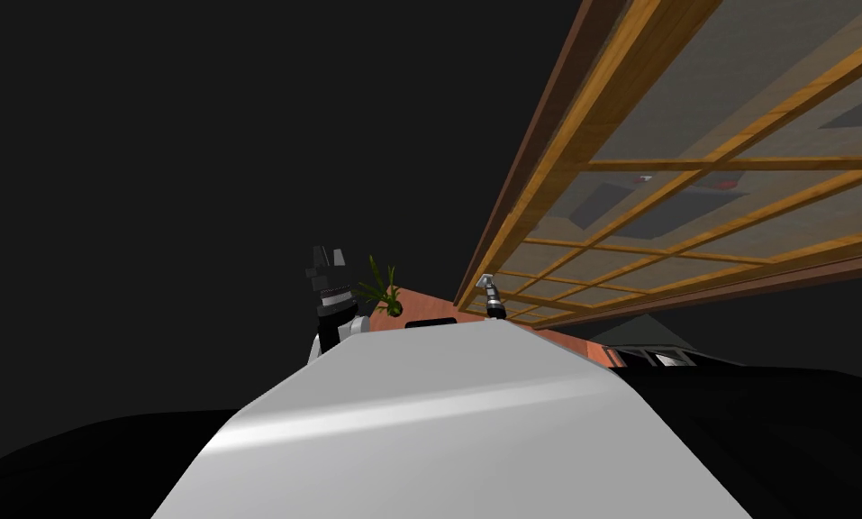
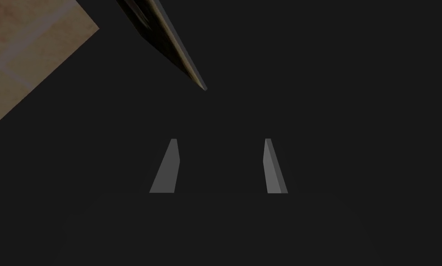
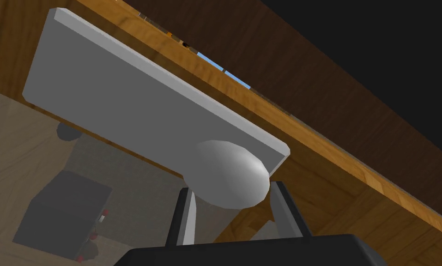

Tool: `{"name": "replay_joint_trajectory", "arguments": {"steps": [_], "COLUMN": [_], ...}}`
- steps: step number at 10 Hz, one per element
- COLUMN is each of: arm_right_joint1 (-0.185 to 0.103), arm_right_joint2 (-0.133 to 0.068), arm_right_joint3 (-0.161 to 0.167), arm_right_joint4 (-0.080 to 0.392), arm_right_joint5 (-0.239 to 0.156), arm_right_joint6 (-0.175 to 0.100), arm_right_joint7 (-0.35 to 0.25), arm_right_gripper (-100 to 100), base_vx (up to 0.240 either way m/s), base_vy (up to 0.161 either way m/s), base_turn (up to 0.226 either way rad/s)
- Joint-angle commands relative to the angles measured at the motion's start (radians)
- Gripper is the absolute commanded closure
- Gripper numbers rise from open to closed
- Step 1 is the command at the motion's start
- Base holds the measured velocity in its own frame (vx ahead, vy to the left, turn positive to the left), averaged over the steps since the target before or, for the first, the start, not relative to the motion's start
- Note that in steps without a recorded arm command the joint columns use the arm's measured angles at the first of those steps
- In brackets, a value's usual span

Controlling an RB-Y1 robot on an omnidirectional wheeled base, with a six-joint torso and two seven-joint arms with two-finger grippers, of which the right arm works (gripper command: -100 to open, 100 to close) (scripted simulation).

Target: Pull the door open

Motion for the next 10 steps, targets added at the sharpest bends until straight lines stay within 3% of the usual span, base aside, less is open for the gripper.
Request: {"name": "replay_joint_trajectory", "arguments": {"steps": [1,5,8,10], "arm_right_joint1": [-0.006,-0.012,-0.014,-0.018], "arm_right_joint2": [0.004,-0.008,-0.012,-0.020], "arm_right_joint3": [0.012,0.039,0.049,0.068], "arm_right_joint4": [0.006,0.014,0.017,0.023], "arm_right_joint5": [-0.009,-0.065,-0.084,-0.123], "arm_right_joint6": [-0.006,-0.006,-0.006,-0.006], "arm_right_joint7": [-0.037,-0.142,-0.201,-0.265], "arm_right_gripper": [100,100,100,100], "base_vx": [-0.041,-0.036,-0.038,-0.046], "base_vy": [-0.006,-0.001,-0.005,-0.001], "base_turn": [0.032,0.051,0.040,0.049]}}
